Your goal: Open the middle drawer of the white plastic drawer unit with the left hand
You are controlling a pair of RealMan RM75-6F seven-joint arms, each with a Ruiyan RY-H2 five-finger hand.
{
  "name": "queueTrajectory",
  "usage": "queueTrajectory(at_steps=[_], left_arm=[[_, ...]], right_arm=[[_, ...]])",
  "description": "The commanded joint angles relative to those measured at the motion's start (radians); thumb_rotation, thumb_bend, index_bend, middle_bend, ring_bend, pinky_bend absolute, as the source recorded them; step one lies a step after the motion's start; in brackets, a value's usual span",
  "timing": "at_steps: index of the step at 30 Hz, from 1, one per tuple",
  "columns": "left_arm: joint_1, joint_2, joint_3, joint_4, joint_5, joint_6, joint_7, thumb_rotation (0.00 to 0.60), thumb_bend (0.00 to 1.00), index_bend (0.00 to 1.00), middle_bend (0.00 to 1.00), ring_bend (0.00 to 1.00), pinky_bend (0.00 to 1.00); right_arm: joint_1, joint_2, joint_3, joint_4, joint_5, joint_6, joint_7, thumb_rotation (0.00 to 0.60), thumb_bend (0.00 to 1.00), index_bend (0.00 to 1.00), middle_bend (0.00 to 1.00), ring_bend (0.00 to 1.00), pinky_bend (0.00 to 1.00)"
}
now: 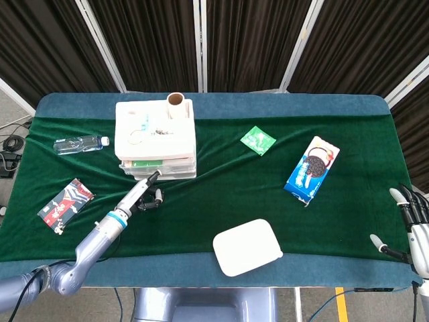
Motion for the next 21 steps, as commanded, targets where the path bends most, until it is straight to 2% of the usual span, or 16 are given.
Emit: queueTrajectory(at_steps=[1,21], left_arm=[[0.004,0.002,0.005,0.0,0.008,0.001,-0.008,0.6,0.88,0.16,0.77,0.63,0.66],[0.027,0.029,0.041,-0.023,0.091,0.024,-0.068,0.6,0.88,0.16,0.77,0.63,0.66]], right_arm=[[0.0,0.0,0.0,0.0,0.0,0.001,0.001,0.6,0.08,0.05,0.0,0.0,0.0],[0.0,0.0,-0.001,-0.003,-0.003,0.002,-0.006,0.6,0.08,0.06,0.0,0.0,0.0]])
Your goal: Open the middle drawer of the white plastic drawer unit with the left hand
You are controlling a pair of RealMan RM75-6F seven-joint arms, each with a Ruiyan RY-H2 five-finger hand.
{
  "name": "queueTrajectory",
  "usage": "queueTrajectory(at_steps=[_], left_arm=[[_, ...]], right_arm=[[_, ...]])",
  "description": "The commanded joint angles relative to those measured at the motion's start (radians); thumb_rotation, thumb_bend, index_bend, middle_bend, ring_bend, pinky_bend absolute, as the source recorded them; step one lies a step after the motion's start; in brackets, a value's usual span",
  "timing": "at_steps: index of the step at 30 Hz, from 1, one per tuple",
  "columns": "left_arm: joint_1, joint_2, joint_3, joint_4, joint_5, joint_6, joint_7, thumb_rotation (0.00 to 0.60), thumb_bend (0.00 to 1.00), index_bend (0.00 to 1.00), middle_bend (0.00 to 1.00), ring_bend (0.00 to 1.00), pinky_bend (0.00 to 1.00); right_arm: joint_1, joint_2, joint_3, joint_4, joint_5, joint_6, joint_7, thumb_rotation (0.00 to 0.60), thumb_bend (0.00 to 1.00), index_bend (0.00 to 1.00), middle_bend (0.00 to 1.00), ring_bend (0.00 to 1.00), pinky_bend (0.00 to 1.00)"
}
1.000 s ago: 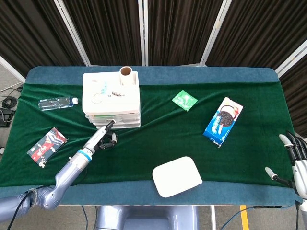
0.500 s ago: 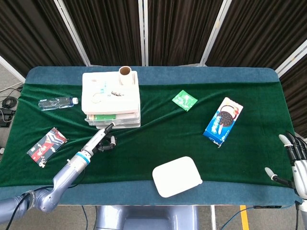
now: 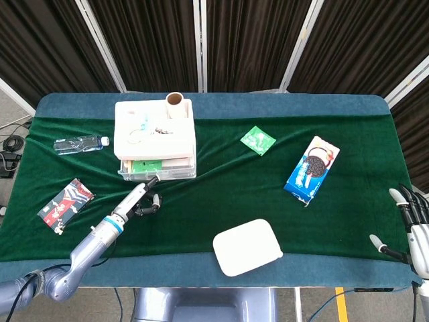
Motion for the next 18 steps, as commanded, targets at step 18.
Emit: queueTrajectory(at_steps=[18], left_arm=[[0.018,0.009,0.049,-0.006,0.071,0.035,-0.055,0.6,0.88,0.16,0.77,0.63,0.66]], right_arm=[[-0.001,0.001,0.002,0.0,0.003,0.002,0.002,0.6,0.08,0.06,0.0,0.0,0.0]])
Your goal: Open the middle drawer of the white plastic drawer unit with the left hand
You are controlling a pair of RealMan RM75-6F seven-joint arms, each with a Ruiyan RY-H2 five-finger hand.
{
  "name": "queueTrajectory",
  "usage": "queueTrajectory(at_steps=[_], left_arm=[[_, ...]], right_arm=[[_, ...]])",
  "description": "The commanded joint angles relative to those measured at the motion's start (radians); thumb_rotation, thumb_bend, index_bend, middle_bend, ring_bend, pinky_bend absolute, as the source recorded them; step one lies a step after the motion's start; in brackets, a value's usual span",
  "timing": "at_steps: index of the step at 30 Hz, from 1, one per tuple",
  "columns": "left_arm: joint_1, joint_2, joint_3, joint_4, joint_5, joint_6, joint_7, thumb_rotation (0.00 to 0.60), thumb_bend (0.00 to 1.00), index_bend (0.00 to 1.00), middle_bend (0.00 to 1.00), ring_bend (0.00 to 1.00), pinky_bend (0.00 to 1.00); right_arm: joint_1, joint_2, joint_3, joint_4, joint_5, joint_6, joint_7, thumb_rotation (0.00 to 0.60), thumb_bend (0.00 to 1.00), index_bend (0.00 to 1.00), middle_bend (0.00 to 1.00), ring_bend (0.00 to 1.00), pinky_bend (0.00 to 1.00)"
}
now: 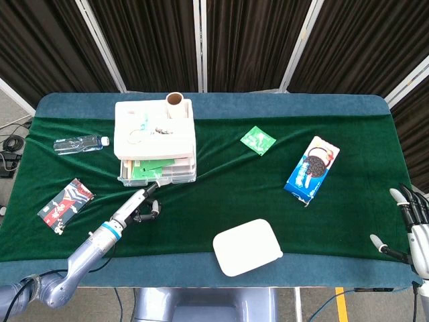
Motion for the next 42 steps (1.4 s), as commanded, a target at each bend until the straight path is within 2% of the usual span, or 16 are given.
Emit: queueTrajectory(at_steps=[1,10,18,24,32,35,37,42], left_arm=[[0.001,0.0,0.003,0.002,0.002,0.002,-0.004,0.6,0.88,0.16,0.77,0.63,0.66],[0.008,0.005,0.016,0.011,0.013,0.016,-0.024,0.6,0.88,0.15,0.77,0.63,0.66],[0.009,0.019,0.027,0.02,0.038,0.027,-0.052,0.6,0.88,0.01,0.77,0.63,0.66],[0.021,0.033,0.056,0.011,0.063,0.045,-0.042,0.6,0.88,0.01,0.77,0.63,0.66],[0.084,0.056,0.128,-0.03,0.11,0.136,0.058,0.6,0.87,0.1,0.76,0.63,0.63],[0.117,0.06,0.145,-0.044,0.121,0.19,0.108,0.6,0.87,0.21,0.69,0.57,0.57],[0.145,0.06,0.154,-0.053,0.13,0.244,0.169,0.6,0.86,0.29,0.61,0.49,0.51],[0.193,0.069,0.168,-0.091,0.171,0.349,0.315,0.6,0.86,0.29,0.45,0.35,0.42]], right_arm=[[0.0,0.0,0.001,0.0,0.001,0.0,0.001,0.6,0.08,0.06,0.0,0.0,0.0],[0.0,0.0,0.0,0.0,-0.001,-0.001,0.0,0.6,0.08,0.06,0.0,0.0,0.0],[0.0,-0.002,-0.001,-0.001,-0.003,0.001,-0.007,0.6,0.08,0.06,0.0,0.0,0.0],[0.0,-0.002,0.0,-0.001,-0.003,0.002,-0.006,0.6,0.08,0.06,0.0,0.0,0.0],[0.0,-0.002,-0.001,-0.002,-0.004,0.001,-0.009,0.6,0.08,0.06,0.0,0.0,0.0],[-0.001,-0.002,-0.001,-0.003,-0.004,0.004,-0.01,0.6,0.08,0.06,0.0,0.0,0.0],[-0.002,-0.002,-0.001,-0.004,-0.005,0.005,-0.011,0.6,0.08,0.06,0.0,0.0,0.0],[-0.001,-0.003,-0.002,-0.005,-0.008,0.004,-0.017,0.6,0.08,0.06,0.0,0.0,0.0]])
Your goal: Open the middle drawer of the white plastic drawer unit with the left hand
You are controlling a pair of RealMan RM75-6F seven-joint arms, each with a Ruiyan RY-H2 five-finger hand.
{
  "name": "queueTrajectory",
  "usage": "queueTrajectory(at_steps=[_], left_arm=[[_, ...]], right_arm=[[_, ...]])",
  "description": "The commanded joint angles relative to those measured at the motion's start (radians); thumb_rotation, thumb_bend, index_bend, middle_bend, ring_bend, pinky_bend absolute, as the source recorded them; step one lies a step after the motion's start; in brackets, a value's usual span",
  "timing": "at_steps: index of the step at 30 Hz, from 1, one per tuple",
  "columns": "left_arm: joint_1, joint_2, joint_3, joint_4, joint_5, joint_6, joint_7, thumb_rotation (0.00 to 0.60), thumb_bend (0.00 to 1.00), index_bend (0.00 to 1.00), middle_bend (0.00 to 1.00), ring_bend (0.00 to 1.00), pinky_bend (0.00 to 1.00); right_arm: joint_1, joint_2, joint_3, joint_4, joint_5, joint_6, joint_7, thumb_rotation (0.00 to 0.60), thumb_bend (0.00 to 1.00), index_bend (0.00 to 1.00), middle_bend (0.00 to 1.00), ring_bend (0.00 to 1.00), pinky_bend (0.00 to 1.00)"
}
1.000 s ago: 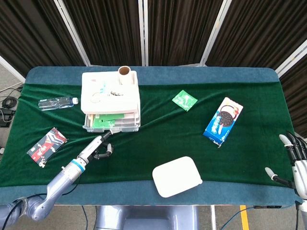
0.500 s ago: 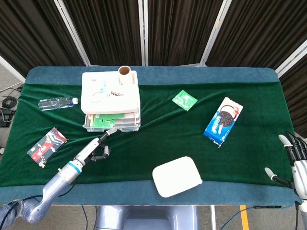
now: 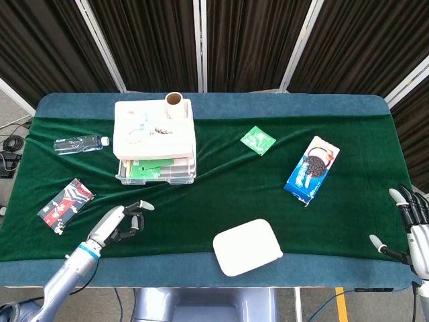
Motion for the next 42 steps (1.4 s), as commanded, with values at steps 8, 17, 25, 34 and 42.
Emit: queueTrajectory(at_steps=[8,17,25,34,42], left_arm=[[0.127,0.039,0.0,-0.172,0.162,0.306,0.601,0.6,0.84,0.26,0.33,0.17,0.29],[0.107,0.039,-0.097,-0.282,0.108,0.309,0.871,0.6,0.76,0.21,0.26,0.11,0.23],[0.052,0.009,-0.182,-0.363,-0.085,0.24,1.17,0.6,0.59,0.15,0.22,0.09,0.22],[-0.014,-0.05,-0.242,-0.362,-0.257,0.219,1.314,0.6,0.57,0.16,0.22,0.09,0.22],[-0.056,-0.068,-0.244,-0.352,-0.346,0.198,1.339,0.6,0.57,0.18,0.23,0.09,0.22]], right_arm=[[-0.003,-0.001,0.0,-0.004,-0.007,0.01,-0.009,0.6,0.08,0.06,0.0,0.0,0.0],[0.0,-0.003,-0.002,-0.003,-0.008,0.005,-0.011,0.6,0.08,0.07,0.0,0.0,0.0],[-0.001,-0.002,-0.001,-0.001,-0.007,0.008,-0.006,0.6,0.08,0.07,0.0,0.0,0.0],[-0.001,-0.001,0.0,0.001,-0.007,0.01,0.0,0.6,0.08,0.07,0.0,0.0,0.0],[-0.002,-0.001,0.0,0.0,-0.008,0.011,0.0,0.6,0.08,0.07,0.0,0.0,0.0]])
